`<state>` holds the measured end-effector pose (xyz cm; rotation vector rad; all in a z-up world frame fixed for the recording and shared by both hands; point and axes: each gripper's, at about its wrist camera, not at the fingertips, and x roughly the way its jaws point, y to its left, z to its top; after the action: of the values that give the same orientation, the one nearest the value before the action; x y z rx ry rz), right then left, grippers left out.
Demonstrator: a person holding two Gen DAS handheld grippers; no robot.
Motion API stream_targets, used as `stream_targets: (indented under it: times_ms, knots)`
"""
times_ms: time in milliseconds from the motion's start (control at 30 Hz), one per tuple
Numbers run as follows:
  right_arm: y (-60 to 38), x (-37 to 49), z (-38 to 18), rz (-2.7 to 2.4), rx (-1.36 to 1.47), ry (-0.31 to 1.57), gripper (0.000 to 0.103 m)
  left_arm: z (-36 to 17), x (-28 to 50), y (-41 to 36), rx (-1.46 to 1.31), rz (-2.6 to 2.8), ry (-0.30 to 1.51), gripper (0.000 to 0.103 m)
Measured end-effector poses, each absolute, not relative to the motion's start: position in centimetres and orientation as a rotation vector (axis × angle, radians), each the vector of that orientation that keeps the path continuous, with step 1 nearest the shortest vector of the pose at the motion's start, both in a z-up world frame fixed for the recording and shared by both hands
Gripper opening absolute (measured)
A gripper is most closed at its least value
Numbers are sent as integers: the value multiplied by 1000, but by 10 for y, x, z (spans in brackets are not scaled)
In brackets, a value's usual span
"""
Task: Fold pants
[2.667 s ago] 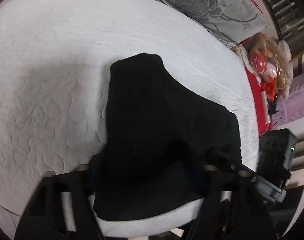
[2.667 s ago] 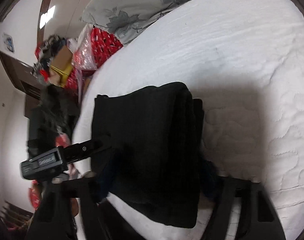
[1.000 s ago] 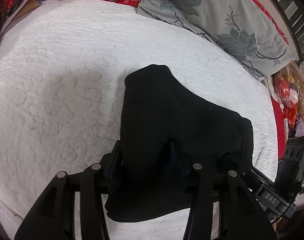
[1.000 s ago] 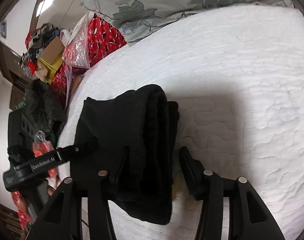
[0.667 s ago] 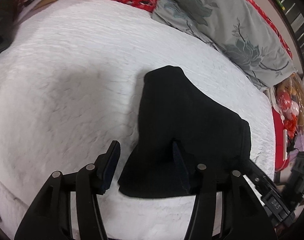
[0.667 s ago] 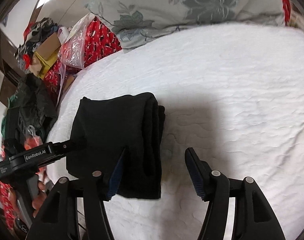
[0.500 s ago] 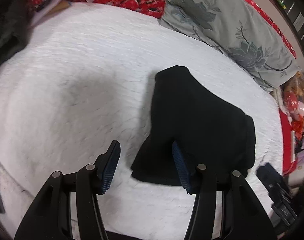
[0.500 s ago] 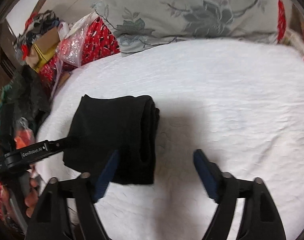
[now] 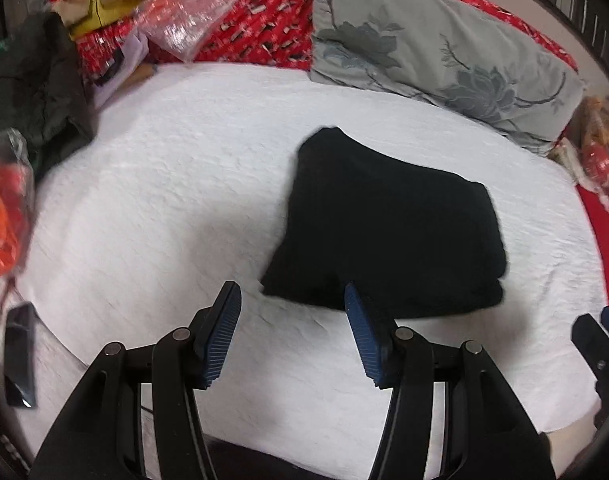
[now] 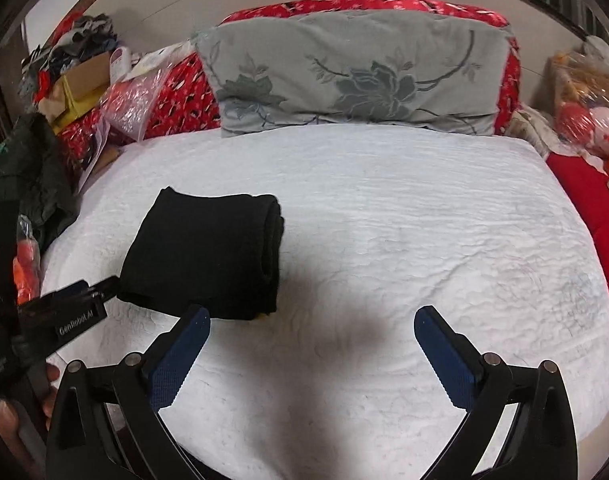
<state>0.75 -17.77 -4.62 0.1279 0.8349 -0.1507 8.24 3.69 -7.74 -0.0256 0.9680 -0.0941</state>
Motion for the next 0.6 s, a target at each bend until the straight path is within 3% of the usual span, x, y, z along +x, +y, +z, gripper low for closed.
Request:
stream_targets:
  times_ms: [600]
  knots:
    - [-199,-26,-43,-227,110,801,103,-72,46,4,53,-97,914,53]
